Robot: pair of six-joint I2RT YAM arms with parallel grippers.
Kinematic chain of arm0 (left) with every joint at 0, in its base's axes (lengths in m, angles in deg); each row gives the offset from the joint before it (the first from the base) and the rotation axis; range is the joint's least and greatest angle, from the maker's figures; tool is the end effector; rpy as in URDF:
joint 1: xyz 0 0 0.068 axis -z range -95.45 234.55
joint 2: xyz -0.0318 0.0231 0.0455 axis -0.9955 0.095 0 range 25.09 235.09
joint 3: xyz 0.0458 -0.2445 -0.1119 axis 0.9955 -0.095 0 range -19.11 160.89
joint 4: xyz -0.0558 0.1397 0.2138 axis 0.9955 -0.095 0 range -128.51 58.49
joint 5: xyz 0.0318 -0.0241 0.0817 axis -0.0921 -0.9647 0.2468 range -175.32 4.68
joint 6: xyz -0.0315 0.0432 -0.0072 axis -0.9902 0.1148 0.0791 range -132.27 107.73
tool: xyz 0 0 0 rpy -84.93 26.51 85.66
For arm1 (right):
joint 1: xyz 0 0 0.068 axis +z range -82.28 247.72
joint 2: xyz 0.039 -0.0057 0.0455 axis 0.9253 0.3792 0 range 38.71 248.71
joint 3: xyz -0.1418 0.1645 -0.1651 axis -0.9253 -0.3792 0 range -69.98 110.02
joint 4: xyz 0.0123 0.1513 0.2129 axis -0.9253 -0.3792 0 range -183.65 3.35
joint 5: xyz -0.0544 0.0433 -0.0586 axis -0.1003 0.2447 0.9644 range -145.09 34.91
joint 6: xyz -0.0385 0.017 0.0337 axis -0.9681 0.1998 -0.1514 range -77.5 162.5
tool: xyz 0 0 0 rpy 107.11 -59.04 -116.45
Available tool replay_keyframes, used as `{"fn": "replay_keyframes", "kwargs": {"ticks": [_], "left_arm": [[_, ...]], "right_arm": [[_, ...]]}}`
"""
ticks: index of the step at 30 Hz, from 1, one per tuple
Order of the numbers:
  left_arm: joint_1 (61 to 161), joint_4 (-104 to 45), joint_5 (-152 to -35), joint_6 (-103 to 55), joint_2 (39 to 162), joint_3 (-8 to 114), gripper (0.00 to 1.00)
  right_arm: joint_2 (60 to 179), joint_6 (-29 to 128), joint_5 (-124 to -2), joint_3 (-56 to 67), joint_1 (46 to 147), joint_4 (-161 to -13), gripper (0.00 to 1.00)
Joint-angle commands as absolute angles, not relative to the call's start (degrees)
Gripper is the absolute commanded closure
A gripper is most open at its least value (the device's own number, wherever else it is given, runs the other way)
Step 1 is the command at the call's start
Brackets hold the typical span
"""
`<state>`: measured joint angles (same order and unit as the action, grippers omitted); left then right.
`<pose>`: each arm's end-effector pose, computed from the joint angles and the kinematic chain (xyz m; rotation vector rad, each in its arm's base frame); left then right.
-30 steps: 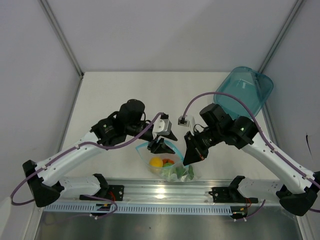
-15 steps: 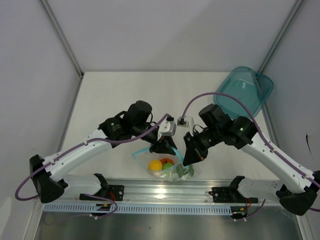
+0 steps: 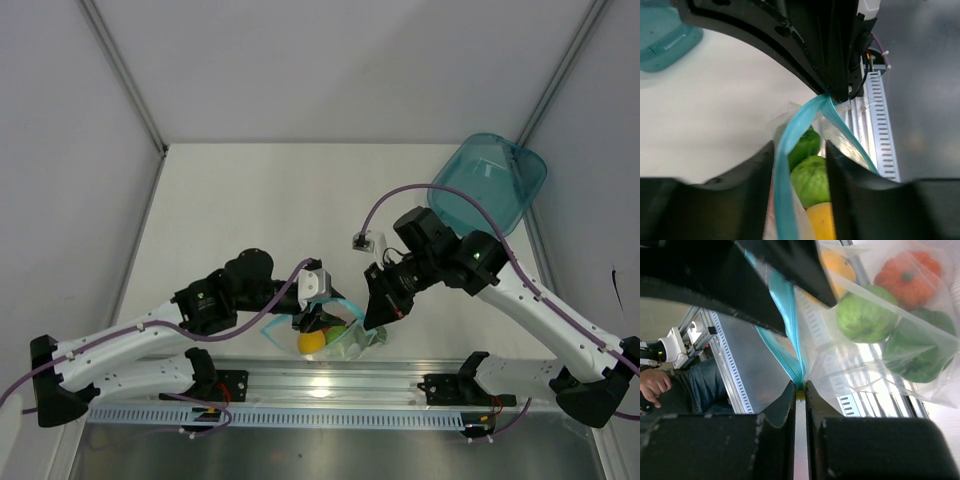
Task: Place the food in the zip-top bag and seal the zipper
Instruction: Zip the zipper food storage bag at the center of the board.
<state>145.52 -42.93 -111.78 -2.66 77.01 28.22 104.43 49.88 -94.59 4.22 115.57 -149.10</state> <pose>0.0869 -0.1895 0.3322 1.3892 1.3732 -1.0357 0.1206 0.1669 0.3675 -1.1989 2.3634 1.2343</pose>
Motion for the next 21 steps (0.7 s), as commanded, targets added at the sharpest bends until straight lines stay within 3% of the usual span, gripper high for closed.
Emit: {"fn": "replay_keyframes", "kwargs": {"ticks": [1, 6, 14, 21], "left_arm": [[146.2, -40.4, -112.5, -3.4, 76.0, 28.2, 0.45], [146.3, -43.2, -118.4, -1.1, 77.4, 32.8, 0.31], [146.5, -49.4, -125.7, 0.3, 84.9, 40.0, 0.3], [146.9, -51.4, -124.9, -0.7, 87.0, 41.6, 0.27]], "right_arm": [[104.5, 51.2, -96.0, 4.7, 115.0, -148.5, 1.0], [105.0, 51.4, -96.6, 5.0, 115.0, -149.0, 1.0], [105.2, 51.3, -96.6, 6.5, 115.0, -149.8, 1.0], [104.5, 51.6, -96.4, 6.9, 115.2, -150.3, 1.0]]}}
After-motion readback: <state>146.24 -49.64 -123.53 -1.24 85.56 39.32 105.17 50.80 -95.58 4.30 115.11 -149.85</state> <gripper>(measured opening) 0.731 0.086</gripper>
